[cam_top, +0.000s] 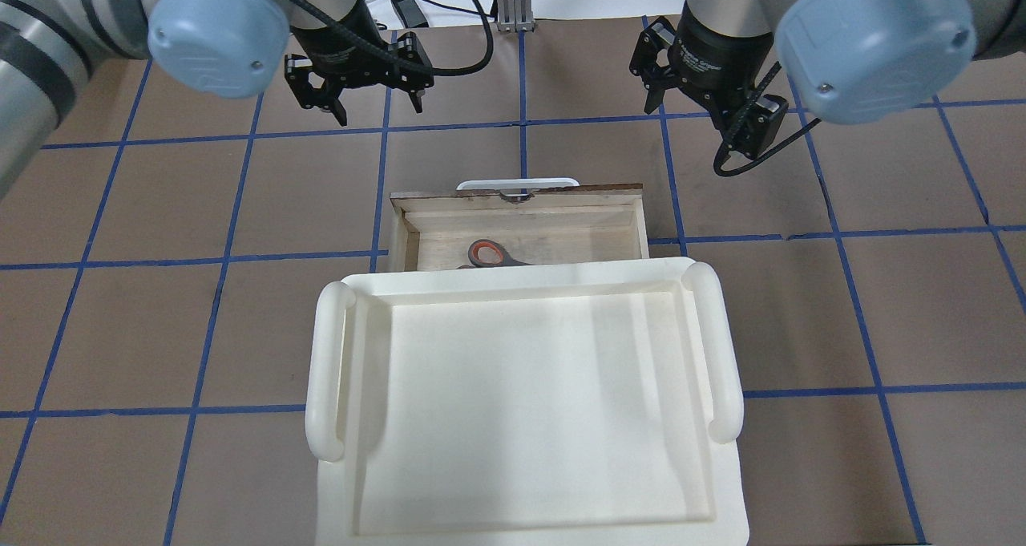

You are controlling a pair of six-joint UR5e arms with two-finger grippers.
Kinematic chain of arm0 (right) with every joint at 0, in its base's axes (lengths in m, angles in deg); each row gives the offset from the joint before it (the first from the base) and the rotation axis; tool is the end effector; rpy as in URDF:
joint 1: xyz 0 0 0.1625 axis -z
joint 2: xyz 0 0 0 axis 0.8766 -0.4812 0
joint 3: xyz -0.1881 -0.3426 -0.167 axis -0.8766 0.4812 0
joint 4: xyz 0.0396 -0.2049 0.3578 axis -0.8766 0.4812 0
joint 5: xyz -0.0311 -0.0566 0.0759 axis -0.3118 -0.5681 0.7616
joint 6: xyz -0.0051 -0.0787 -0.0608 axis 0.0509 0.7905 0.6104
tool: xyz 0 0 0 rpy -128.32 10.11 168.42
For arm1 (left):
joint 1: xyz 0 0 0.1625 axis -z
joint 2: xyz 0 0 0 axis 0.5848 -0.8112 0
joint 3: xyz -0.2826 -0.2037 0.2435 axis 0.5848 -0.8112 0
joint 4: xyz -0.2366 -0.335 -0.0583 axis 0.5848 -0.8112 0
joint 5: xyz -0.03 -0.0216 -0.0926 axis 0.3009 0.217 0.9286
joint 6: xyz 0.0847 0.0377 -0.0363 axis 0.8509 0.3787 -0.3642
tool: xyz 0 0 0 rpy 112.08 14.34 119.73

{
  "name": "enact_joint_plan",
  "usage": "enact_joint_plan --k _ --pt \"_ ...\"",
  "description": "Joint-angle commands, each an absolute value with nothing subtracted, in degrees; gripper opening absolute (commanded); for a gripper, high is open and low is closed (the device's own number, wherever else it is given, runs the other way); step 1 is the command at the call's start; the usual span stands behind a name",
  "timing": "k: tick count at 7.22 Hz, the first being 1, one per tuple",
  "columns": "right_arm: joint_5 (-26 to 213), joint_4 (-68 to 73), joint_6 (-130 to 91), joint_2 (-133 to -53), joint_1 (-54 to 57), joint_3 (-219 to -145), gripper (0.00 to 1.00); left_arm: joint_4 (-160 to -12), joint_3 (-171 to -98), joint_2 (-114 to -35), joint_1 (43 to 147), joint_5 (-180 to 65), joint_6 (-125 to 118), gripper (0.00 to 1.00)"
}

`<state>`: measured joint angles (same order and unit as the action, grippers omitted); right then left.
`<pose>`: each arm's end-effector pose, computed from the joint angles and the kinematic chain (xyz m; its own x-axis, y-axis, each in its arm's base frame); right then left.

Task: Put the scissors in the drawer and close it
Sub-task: 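Raise the right gripper away while the left arm reaches over the drawer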

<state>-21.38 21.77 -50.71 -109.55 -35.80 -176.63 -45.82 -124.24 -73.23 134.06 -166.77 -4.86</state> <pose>0.1935 -0.5056 0.4864 -0.7597 0.6494 -0.0347 0.6500 0.7564 -0.0731 -0.2262 -0.6017 0.4150 -0.9897 -0.1291 0.0613 -0.1334 0.9885 -0.0719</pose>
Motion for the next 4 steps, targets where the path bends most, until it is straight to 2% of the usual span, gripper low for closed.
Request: enact_joint_plan --k 1,4 --pt "-21.8 19.9 -29.1 -112.2 -35.3 -176.8 1.00 -42.7 -123.0 -77.1 138.3 -167.0 -10.8 1.00" --pt "-20.8 20.7 -13.1 -113.5 -33.2 -176.7 1.00 -39.1 -121.2 -81.9 141.9 -167.2 -17.0 1.00"
